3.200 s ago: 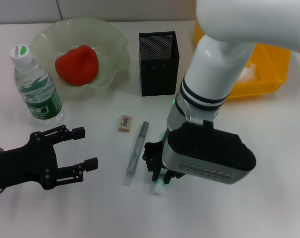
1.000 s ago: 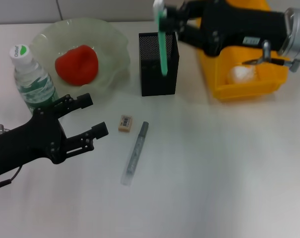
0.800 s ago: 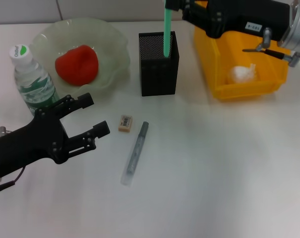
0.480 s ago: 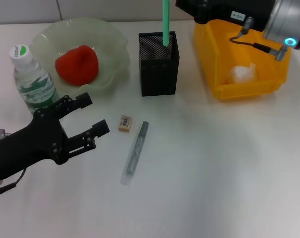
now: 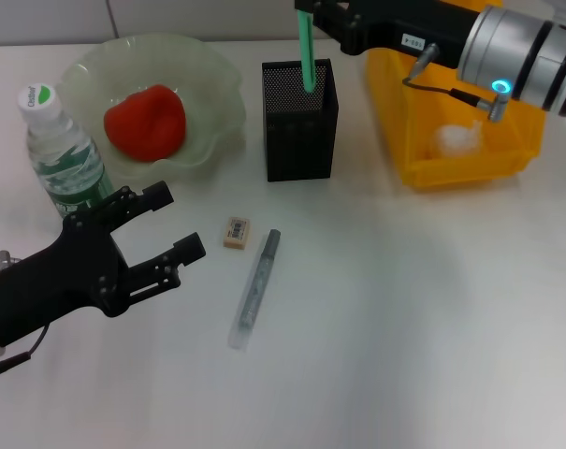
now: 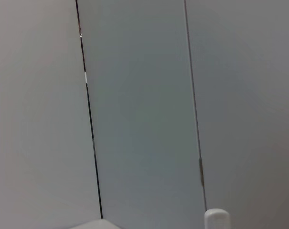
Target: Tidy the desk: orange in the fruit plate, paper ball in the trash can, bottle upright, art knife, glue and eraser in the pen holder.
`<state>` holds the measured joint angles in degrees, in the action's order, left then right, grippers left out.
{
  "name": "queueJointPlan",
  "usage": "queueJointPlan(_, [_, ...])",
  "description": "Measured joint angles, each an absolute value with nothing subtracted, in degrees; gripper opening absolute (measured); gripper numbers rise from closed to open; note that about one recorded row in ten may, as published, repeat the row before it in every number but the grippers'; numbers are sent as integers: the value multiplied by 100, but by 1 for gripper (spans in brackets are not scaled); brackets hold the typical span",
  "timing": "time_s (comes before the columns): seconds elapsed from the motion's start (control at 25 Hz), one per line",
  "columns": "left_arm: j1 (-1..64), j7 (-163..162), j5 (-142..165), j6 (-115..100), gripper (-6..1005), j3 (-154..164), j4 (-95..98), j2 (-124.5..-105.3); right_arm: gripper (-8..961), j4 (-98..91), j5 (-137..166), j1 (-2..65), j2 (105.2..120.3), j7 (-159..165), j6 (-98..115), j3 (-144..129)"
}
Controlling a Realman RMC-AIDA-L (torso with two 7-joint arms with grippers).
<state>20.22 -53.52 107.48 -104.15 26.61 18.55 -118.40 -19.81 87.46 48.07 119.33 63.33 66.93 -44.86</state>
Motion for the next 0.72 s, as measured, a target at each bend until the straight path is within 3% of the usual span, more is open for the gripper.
queueJointPlan(0.6, [1977, -5352, 10778, -10425, 812, 2672, 1865, -11817, 302, -1854, 8749, 4812, 11944, 6214, 6484, -4591])
queueJointPlan(0.72, [1965, -5352, 10781, -10433, 812, 2672, 1885, -11810, 417, -1856, 8649, 4810, 11944, 6214, 6482, -4585])
